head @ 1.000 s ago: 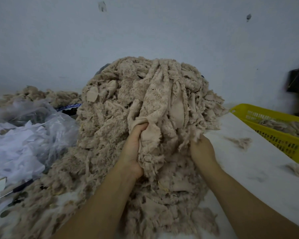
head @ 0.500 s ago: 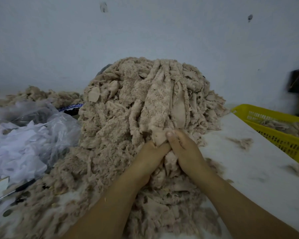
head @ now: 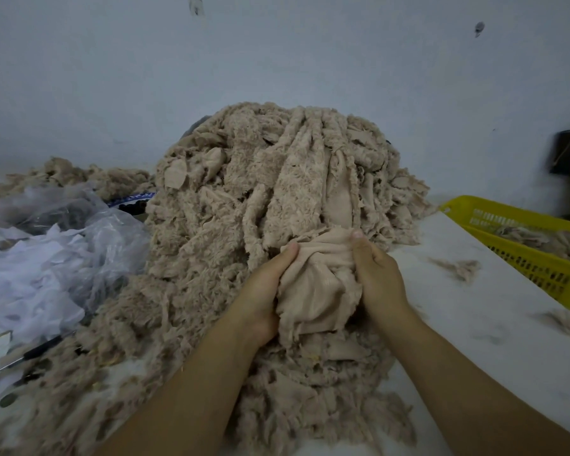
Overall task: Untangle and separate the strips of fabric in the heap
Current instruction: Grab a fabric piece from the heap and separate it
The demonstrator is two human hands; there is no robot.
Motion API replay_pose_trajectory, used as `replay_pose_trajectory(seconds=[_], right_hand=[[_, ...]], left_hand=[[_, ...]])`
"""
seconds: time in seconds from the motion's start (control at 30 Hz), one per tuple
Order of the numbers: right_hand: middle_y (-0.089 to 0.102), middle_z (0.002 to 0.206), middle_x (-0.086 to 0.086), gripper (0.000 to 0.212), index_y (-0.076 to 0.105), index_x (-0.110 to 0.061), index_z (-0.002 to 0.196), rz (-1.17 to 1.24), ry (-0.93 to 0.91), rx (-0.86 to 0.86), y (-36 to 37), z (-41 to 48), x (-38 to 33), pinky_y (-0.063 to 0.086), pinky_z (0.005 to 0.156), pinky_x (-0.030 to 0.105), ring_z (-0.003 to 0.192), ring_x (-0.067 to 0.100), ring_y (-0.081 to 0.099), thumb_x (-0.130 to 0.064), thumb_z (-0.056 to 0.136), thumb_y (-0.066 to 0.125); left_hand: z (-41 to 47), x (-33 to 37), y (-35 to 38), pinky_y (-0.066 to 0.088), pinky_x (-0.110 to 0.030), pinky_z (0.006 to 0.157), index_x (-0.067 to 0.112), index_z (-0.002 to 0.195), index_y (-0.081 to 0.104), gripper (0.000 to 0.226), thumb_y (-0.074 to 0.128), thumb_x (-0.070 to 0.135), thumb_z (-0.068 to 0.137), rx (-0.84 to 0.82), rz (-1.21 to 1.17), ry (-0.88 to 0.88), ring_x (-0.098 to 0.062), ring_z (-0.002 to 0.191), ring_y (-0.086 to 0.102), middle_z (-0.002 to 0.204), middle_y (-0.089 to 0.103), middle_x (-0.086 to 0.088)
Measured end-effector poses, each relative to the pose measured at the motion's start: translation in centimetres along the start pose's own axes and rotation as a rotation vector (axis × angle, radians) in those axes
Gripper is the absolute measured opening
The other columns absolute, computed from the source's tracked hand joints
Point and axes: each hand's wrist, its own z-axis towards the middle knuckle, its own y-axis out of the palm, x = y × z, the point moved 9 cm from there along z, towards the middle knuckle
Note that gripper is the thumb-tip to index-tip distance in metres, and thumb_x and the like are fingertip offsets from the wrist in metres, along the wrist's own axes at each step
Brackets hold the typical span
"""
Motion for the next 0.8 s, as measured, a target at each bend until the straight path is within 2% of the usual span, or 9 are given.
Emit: replay_pose_trajectory(seconds=[0.1, 0.23, 0.33, 0.4, 0.5, 0.57, 0.63, 0.73, 0.8], right_hand=[[0.055, 0.053, -0.002, 0.060, 0.053, -0.021, 0.051, 0.059, 0.082, 0.045, -0.4, 0.2, 0.7, 0.046, 0.063, 0.032, 0.060, 0.018, 0.055, -0.057, 0.098, 0.043], [0.073, 0.087, 0.009, 0.056, 0.069, -0.012, 0.080, 0.115, 0.148, 0.050, -0.3, 0.6, 1.5, 0.053, 0.091, 0.050, 0.091, 0.030, 0.067, -0.058, 0.097, 0.044], [0.075, 0.097, 0.006, 0.055, 0.073, -0.015, 0.095, 0.144, 0.145, 0.036, -0.2, 0.6, 1.5, 0.052, 0.095, 0.050, 0.098, 0.025, 0.068, -0.061, 0.096, 0.043], [0.075, 0.093, 0.004, 0.056, 0.073, -0.017, 0.092, 0.153, 0.139, 0.032, -0.1, 0.6, 1.4, 0.053, 0.090, 0.047, 0.091, 0.020, 0.069, -0.064, 0.095, 0.042], [0.061, 0.058, -0.006, 0.066, 0.058, -0.023, 0.055, 0.101, 0.118, -0.002, 0.0, 0.5, 0.8, 0.047, 0.072, 0.039, 0.062, 0.014, 0.056, -0.075, 0.088, 0.034], [0.071, 0.074, -0.008, 0.070, 0.069, -0.029, 0.064, 0.120, 0.126, -0.109, 1.1, 0.0, 0.4, 0.051, 0.083, 0.041, 0.079, 0.015, 0.066, -0.087, 0.075, 0.031], [0.075, 0.101, -0.006, 0.079, 0.075, -0.032, 0.093, 0.114, 0.091, -0.265, 2.9, -0.7, -0.1, 0.051, 0.093, 0.042, 0.099, 0.015, 0.068, -0.094, 0.068, 0.032], [0.064, 0.078, -0.033, 0.037, 0.065, -0.049, 0.081, -0.006, 0.007, -0.339, 4.4, -1.5, -0.9, 0.044, 0.067, 0.014, 0.074, -0.016, 0.058, -0.081, 0.078, 0.047], [0.060, 0.071, -0.032, 0.018, 0.059, -0.053, 0.074, -0.046, -0.037, -0.314, 4.5, -1.3, -1.3, 0.041, 0.060, 0.009, 0.068, -0.015, 0.055, -0.059, 0.091, 0.055]], left_hand=[[-0.2, 0.1, -0.3, 0.058, -0.037, 0.088, 0.008, 0.122, 0.070, 0.050, 0.064, 0.043, 0.087, 0.016, -0.021, -0.007, -0.029, 0.112, 0.068, 0.122, 0.069, -0.017], [-0.2, 0.3, -0.3, 0.060, -0.035, 0.079, 0.006, 0.122, 0.070, 0.051, 0.061, 0.044, 0.089, -0.020, -0.085, -0.001, -0.027, 0.103, 0.071, 0.118, 0.071, -0.017], [-0.4, 0.5, -0.1, 0.060, -0.035, 0.077, 0.006, 0.118, 0.073, 0.048, 0.057, 0.043, 0.091, -0.059, -0.123, 0.014, -0.026, 0.103, 0.072, 0.118, 0.071, -0.017], [-0.4, 1.0, 0.2, 0.060, -0.035, 0.075, 0.007, 0.113, 0.075, 0.046, 0.057, 0.042, 0.091, -0.083, -0.159, 0.043, -0.026, 0.101, 0.072, 0.116, 0.072, -0.016], [-0.4, 2.0, -0.2, 0.060, -0.035, 0.078, 0.007, 0.125, 0.068, 0.051, 0.056, 0.042, 0.090, -0.056, -0.168, 0.118, -0.026, 0.106, 0.071, 0.121, 0.070, -0.016], [-0.5, 2.2, -0.2, 0.060, -0.034, 0.081, 0.008, 0.129, 0.063, 0.051, 0.053, 0.043, 0.093, -0.036, -0.161, 0.146, -0.024, 0.108, 0.070, 0.123, 0.069, -0.015], [-0.5, 2.2, -0.2, 0.060, -0.033, 0.080, 0.007, 0.129, 0.063, 0.050, 0.050, 0.043, 0.097, -0.025, -0.145, 0.159, -0.024, 0.106, 0.070, 0.122, 0.070, -0.015], [-0.6, 1.9, 0.4, 0.060, -0.035, 0.082, 0.005, 0.124, 0.066, 0.050, 0.046, 0.044, 0.099, -0.062, -0.142, 0.160, -0.026, 0.105, 0.071, 0.120, 0.070, -0.018], [-0.4, 1.8, 0.6, 0.060, -0.035, 0.080, 0.006, 0.118, 0.071, 0.049, 0.046, 0.043, 0.100, -0.082, -0.131, 0.161, -0.027, 0.106, 0.071, 0.120, 0.070, -0.019]])
